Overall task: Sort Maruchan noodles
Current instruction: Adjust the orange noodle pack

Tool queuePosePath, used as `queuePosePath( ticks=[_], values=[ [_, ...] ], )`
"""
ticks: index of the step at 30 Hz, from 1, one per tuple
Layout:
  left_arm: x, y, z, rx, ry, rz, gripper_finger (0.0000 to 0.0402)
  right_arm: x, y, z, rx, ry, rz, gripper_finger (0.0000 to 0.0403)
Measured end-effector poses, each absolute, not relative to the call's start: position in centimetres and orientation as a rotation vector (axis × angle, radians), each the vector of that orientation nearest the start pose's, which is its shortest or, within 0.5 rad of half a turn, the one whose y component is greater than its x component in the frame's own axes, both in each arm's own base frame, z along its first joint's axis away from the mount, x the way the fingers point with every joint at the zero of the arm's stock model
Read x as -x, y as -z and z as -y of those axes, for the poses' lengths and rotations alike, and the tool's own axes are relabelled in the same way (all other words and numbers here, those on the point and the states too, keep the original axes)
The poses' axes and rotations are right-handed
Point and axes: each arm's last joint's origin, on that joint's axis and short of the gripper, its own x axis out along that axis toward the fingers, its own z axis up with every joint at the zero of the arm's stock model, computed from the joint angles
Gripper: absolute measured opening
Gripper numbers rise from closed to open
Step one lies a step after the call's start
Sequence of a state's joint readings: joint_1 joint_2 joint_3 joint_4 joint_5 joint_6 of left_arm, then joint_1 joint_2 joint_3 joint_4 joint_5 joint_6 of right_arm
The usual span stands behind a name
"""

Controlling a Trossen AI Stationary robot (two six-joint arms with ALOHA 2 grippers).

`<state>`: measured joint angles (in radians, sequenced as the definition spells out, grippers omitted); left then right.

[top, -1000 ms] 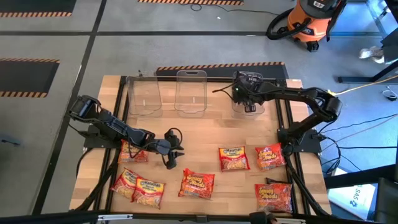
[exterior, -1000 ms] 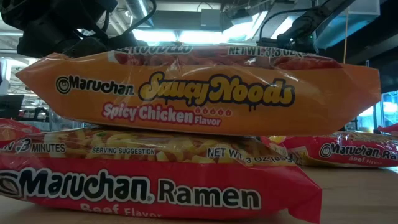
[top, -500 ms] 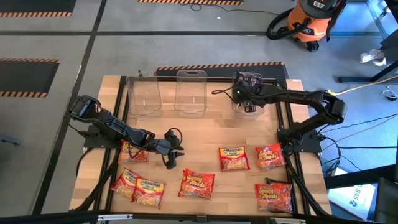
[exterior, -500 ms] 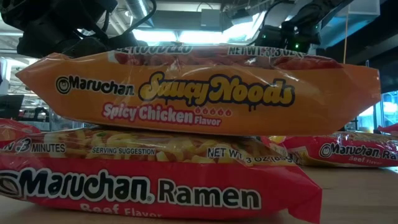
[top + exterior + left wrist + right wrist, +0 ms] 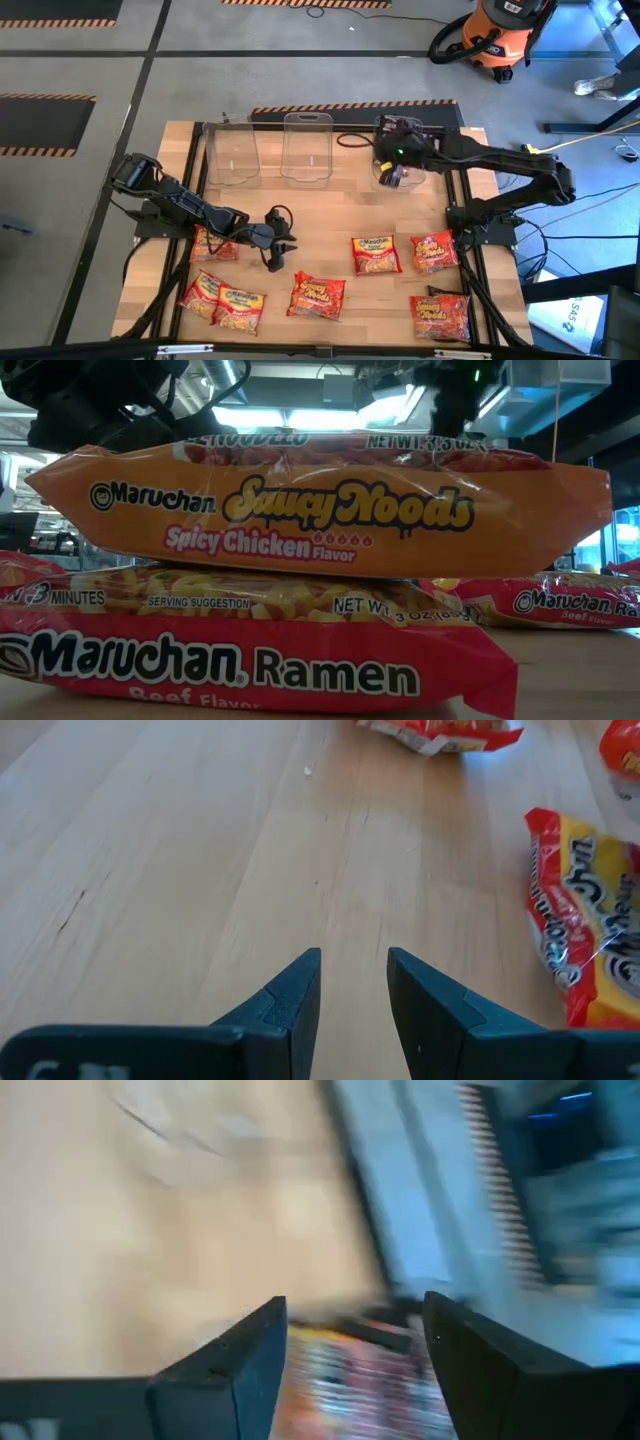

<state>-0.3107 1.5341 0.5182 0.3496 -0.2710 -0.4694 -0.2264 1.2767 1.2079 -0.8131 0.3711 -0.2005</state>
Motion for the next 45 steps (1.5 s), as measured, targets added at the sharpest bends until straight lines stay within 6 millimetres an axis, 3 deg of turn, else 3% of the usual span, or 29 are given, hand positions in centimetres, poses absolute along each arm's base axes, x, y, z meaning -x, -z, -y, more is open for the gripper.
queuePosePath(
  ticks=[5,11,18,23,29,36,41,45],
  values=[
    [-25.7,-13.3,7.4,0.263,-0.111,-0.606,0.0112,-24.8,-33.5,2.8,-0.097,0.224,-0.857,0.0211],
    [-25.8,-13.6,7.4,0.278,-0.123,-0.576,0.0112,-25.0,-31.7,-2.4,-0.221,0.046,-0.897,0.0211],
    [-26.1,-13.8,7.1,0.338,-0.096,-0.551,0.0133,-24.0,-28.9,-7.1,-0.305,0.033,-0.957,0.0211],
    [-26.1,-13.9,7.1,0.348,-0.095,-0.552,0.0163,-22.4,-26.8,-10.0,-0.49,0.004,-1.097,0.0211],
    [-26.1,-13.9,7.3,0.322,-0.084,-0.551,0.0166,-19.4,-24.4,-13.6,-0.758,0.042,-1.329,0.0211],
    [-26.1,-13.9,7.3,0.321,-0.084,-0.551,0.0165,-15.5,-21.8,-16.3,-1.0,0.245,-1.622,0.0211],
    [-26.1,-13.9,7.3,0.32,-0.084,-0.551,0.0165,-13.5,-19.7,-16.6,-1.027,0.391,-1.72,0.0211],
    [-26.1,-13.8,7.3,0.32,-0.083,-0.554,0.0165,-13.2,-18.5,-16.5,-1.057,0.377,-1.76,0.0211]
  ],
)
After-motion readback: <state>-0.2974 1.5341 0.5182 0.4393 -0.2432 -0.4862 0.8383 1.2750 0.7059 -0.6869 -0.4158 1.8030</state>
